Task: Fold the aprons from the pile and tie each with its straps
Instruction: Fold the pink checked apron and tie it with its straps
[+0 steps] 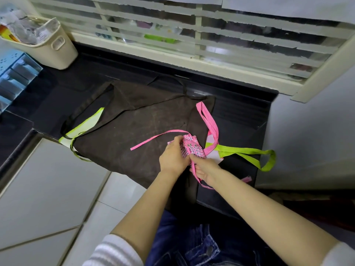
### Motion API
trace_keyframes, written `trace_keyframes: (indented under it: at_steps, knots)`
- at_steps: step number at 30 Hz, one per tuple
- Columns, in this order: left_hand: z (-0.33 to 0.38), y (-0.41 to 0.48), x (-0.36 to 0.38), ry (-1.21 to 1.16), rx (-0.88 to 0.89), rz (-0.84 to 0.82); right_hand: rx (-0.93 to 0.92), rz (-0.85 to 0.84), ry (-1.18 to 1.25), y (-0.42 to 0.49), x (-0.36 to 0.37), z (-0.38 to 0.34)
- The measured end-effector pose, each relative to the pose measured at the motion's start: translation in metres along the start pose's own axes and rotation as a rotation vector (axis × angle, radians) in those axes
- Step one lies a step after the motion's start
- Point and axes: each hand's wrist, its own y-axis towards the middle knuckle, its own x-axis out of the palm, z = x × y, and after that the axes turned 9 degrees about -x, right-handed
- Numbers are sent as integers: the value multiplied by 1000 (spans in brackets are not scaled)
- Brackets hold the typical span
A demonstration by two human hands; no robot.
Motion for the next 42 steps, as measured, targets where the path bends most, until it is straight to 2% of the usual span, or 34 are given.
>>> trace_keyframes:
  at_steps: [2, 5, 10, 16, 19, 23, 25, 28, 33, 39, 42]
  knots:
    - [-3, 2, 1, 15, 18, -2, -30, 91, 94, 4, 10, 5]
    - [-5, 5, 1, 11, 11, -19, -14, 174, 90, 6, 15, 5]
    - [-6, 7, -3, -25, 22, -49, -28, 202, 50, 10, 13, 5]
    - [-12, 11, -4, -120, 76, -93, -101, 137, -115, 8, 5, -3]
    - [-16, 17, -9, -85, 138, -148, -161, 98, -187, 5, -5, -9]
    - [-9, 22, -30, -198, 209, 34, -258, 5, -334, -7, -21, -23]
    - [-3, 25, -43, -173, 252, 72, -303, -45, -423, -13, -31, -29]
    - [11, 28, -60, -139, 300, -38, -376, -125, -464, -21, -41, -37]
    - [28, 24, -77, -201, 283, -377, -481, -218, -555, -23, -57, -50]
    - [32, 21, -95, -331, 294, -498, -536, -326, -577, -20, -77, -65]
    - [30, 24, -96, -364, 311, -431, -558, -407, -566, -20, -82, -72]
